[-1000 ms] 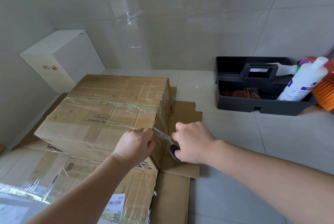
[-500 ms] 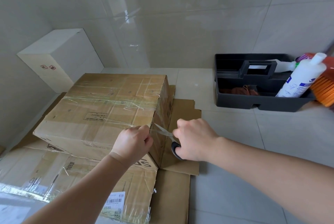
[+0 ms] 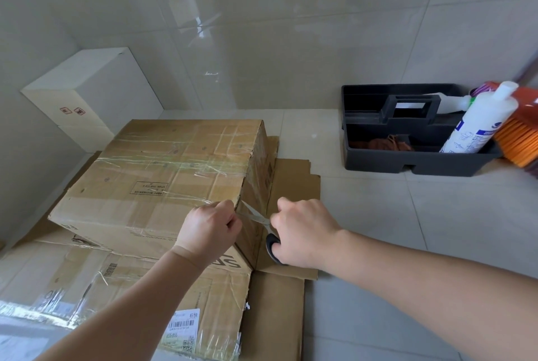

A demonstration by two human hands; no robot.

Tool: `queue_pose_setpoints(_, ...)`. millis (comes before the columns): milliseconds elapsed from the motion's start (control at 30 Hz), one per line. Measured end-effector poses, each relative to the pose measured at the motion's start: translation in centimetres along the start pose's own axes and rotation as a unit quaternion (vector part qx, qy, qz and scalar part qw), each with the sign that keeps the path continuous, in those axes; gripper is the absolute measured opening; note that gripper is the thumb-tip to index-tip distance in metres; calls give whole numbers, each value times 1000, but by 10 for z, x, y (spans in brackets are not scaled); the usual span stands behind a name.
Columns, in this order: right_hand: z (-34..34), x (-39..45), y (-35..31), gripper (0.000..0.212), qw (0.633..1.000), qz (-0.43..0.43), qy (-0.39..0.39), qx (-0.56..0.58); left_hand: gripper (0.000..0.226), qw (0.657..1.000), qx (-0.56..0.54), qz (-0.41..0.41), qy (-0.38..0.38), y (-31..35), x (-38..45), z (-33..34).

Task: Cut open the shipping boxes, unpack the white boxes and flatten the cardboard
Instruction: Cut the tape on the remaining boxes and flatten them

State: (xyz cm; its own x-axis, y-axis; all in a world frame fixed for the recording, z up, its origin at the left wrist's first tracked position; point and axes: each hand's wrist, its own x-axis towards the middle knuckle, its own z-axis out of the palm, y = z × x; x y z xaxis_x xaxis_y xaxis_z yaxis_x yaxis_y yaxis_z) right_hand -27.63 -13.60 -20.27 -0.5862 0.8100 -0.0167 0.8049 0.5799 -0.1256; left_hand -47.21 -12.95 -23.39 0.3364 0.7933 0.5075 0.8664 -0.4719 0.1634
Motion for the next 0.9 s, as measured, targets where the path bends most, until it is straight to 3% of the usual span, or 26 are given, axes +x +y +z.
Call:
queue_pose_setpoints(633,9,10,2,11,998,14,-57,14,21,1000,-3,0,-26,2,0,3)
queue_pose_setpoints(833,13,8,5,5,999,18,-33,-26,21,999,-1,-5,-42,1,-1,4)
queue_pose_setpoints(900,12,10,6,12,999,28,-21,-29,22,999,0,-9,-51,1,-1,5)
